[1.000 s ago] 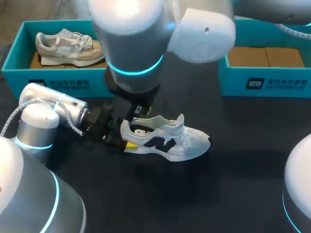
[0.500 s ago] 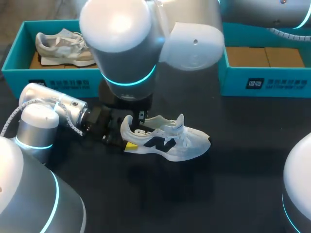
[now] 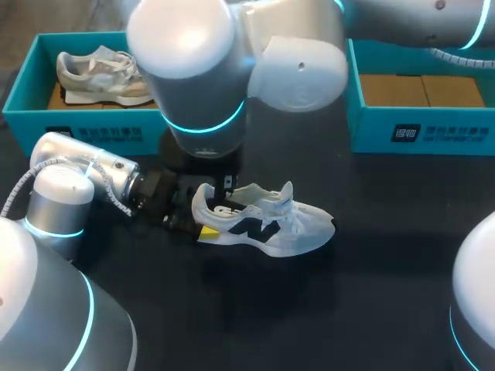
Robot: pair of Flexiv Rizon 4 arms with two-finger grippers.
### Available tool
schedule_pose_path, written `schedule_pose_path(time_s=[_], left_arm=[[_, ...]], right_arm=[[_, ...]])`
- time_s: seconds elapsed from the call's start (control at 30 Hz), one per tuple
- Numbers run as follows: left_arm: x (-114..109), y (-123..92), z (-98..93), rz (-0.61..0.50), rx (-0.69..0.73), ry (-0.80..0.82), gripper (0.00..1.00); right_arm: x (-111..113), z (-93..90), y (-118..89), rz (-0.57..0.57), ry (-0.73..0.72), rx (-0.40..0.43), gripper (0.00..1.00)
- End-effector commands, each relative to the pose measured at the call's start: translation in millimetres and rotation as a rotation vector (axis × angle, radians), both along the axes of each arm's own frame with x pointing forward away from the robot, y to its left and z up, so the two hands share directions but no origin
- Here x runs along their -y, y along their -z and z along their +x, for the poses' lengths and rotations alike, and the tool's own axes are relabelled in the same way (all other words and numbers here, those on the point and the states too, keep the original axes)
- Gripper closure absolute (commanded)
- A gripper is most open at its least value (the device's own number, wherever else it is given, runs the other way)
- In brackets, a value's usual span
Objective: Take the shoe out of the shoebox, open the shoe tongue, remove and reinsert the insole, then place the shoe into the shoebox
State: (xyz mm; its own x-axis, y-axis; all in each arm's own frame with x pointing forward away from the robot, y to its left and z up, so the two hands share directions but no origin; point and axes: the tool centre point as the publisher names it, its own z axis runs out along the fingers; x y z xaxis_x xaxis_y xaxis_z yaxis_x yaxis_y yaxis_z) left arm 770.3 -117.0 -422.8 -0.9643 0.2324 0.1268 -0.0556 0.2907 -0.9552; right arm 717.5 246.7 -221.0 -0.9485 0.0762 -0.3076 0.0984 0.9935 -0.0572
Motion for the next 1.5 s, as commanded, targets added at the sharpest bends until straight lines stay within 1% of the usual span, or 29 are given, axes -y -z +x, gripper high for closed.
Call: schedule_pose_path(time_s=[0.03,0.3,0.47,0.67,0.9,1.17,1.27,1.5], left_arm=[[-0.1,-0.6,0.0,0.002,0.0,0.0,1.0],[-0.1,-0.6,0.0,0.002,0.0,0.0,1.0],[-0.1,-0.6,0.0,0.002,0.0,0.0,1.0],[-0.1,-0.6,0.0,0.002,0.0,0.0,1.0],[-0.1,-0.6,0.0,0.002,0.0,0.0,1.0],[-0.1,-0.6,0.0,0.002,0.0,0.0,1.0],[-0.1,-0.6,0.0,0.002,0.0,0.0,1.0],[-0.1,-0.6,0.0,0.002,0.0,0.0,1.0]], right_arm=[[-12.7,15.5,25.6,-0.026,-0.005,-0.017,1.0],[-5.6,33.7,55.8,-0.019,-0.011,-0.016,1.0],[2.7,40.8,75.7,-0.021,-0.015,-0.028,1.0],[10.6,49.8,93.9,-0.021,-0.026,-0.026,1.0],[17.3,61.5,118.5,-0.019,-0.039,-0.053,1.0],[26.6,66.8,145.3,-0.019,-0.034,-0.09,1.0],[31.1,69.3,153.8,-0.018,-0.027,-0.091,1.0],[45.2,73.7,166.6,0.019,0.009,-0.095,1.0]])
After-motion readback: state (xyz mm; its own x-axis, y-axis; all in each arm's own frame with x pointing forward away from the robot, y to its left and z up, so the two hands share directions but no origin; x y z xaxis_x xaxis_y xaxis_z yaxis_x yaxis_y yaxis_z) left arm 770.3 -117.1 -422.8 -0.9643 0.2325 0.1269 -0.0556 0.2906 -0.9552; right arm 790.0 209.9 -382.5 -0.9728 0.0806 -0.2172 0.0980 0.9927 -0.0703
